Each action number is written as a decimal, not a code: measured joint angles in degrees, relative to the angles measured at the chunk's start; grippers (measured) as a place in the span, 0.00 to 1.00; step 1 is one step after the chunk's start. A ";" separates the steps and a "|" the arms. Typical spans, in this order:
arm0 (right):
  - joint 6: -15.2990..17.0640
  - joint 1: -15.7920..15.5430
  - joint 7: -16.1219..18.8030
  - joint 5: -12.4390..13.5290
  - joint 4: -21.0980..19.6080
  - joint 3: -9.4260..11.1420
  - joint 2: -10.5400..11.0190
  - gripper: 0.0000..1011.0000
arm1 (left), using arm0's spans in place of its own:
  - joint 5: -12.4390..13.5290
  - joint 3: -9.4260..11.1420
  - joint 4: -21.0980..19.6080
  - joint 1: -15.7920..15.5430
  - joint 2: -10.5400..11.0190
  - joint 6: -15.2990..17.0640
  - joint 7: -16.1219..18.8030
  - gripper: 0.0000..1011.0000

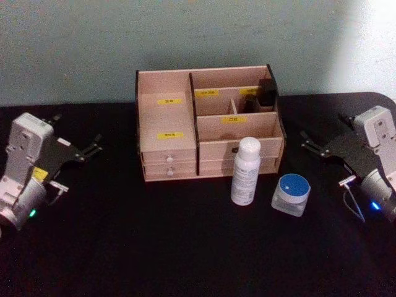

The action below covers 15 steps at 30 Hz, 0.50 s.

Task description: Pick up the facial cleanser and watermelon frost from the table and place them into the tiered storage box.

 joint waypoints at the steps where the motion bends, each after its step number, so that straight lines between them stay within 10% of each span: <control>1: 0.00 0.00 0.00 0.00 0.00 0.00 0.00 0.99 | 0.00 0.00 0.00 0.00 0.00 0.00 0.00 0.99; 15: 0.00 0.00 0.00 0.00 0.00 0.00 0.00 0.99 | 0.00 0.00 0.00 0.00 0.00 0.00 0.00 0.99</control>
